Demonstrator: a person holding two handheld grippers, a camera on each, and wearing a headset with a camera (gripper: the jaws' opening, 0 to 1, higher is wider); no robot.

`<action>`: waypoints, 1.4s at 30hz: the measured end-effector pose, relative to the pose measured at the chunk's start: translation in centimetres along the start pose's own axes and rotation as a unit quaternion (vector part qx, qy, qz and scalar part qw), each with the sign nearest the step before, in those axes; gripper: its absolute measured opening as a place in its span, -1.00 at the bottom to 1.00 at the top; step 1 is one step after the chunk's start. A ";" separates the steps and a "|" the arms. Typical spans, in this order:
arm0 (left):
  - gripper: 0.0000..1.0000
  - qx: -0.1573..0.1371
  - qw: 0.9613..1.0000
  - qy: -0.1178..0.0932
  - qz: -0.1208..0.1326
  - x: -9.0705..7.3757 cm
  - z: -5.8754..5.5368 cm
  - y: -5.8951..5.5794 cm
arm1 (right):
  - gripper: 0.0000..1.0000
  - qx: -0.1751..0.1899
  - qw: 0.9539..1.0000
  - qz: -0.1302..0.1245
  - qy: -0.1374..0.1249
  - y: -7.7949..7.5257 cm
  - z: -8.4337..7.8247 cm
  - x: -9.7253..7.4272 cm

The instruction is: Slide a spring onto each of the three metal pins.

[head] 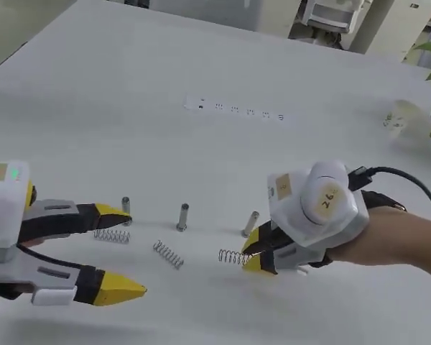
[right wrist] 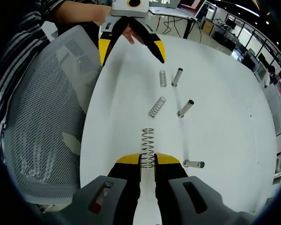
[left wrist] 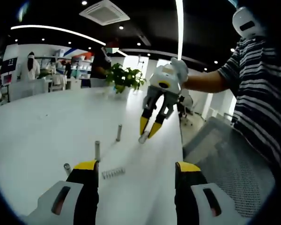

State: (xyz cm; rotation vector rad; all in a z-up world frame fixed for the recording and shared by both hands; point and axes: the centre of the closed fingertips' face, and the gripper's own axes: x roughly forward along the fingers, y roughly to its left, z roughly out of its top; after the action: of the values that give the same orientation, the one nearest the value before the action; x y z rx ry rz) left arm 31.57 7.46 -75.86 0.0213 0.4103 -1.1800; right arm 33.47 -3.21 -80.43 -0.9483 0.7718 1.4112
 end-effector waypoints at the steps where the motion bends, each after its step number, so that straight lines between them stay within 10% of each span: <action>1: 0.21 -0.001 1.000 -0.002 -0.011 0.6 0.2 -0.4 | -0.84 -0.003 1.000 -0.001 0.003 0.0 0.0 0.0; 16: -0.04 0.043 0.996 0.022 -0.074 7.3 1.0 -2.3 | -0.84 -0.014 1.000 -0.005 0.010 0.5 0.7 -0.2; 42: -0.76 0.060 0.995 -0.010 -0.078 8.6 1.8 -2.5 | -0.84 -0.028 0.999 -0.026 -0.007 0.6 2.8 -1.3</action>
State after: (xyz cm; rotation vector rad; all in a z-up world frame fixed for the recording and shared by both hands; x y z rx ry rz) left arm 32.61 -1.61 -76.54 0.0823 0.3280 -1.3579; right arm 32.56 -1.39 -78.10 -0.9934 0.6957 1.3986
